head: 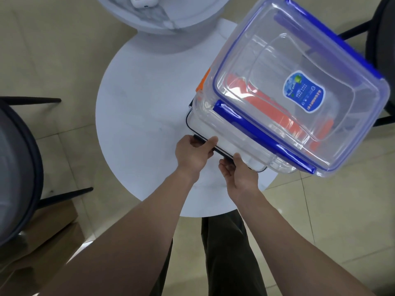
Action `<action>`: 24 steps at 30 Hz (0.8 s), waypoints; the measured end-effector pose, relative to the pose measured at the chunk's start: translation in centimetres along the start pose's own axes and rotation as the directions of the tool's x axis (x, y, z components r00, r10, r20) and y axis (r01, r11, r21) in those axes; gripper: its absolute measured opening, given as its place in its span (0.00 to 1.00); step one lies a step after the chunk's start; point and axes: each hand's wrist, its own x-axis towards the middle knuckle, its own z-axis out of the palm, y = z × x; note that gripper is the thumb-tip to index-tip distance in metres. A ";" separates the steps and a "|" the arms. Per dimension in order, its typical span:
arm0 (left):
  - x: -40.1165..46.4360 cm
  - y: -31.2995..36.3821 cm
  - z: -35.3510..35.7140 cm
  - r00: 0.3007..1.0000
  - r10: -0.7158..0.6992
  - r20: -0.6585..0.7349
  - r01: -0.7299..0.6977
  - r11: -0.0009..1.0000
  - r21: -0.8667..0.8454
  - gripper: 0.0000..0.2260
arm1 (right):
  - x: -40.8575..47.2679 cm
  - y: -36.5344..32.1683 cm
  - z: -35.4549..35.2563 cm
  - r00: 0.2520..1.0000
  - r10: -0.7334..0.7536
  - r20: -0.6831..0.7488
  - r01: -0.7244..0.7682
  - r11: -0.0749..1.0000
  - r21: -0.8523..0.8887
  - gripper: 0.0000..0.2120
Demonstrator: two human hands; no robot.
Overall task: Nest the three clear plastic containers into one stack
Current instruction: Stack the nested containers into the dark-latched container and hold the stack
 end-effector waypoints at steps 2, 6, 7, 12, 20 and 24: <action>0.0 0.1 0.1 1.000 -0.008 -0.011 0.008 1.000 0.009 0.12 | 0.0 -0.1 0.0 1.000 0.002 -0.006 -0.002 1.000 -0.016 0.17; 0.1 0.2 0.4 0.999 -0.026 -0.047 0.029 0.998 0.061 0.09 | -0.1 -0.3 0.1 1.000 0.013 -0.024 -0.014 0.998 -0.061 0.18; 0.2 0.1 0.5 0.998 -0.029 -0.053 0.032 0.997 0.067 0.09 | -0.2 -0.3 0.1 1.000 0.013 -0.028 -0.015 0.997 -0.069 0.18; 0.6 0.1 0.9 0.995 -0.030 -0.090 0.038 0.995 0.089 0.13 | -0.1 -0.7 0.4 0.999 0.015 -0.049 -0.020 0.994 -0.105 0.18; 1.0 1.6 1.2 0.995 -0.018 -0.098 0.034 0.986 0.161 0.17 | 0.0 -1.8 1.1 0.996 0.040 -0.079 -0.053 0.985 -0.167 0.17; 1.4 2.3 1.3 0.996 -0.044 -0.078 0.057 0.982 0.182 0.17 | 0.1 -2.4 1.3 0.994 0.051 -0.093 -0.069 0.977 -0.202 0.18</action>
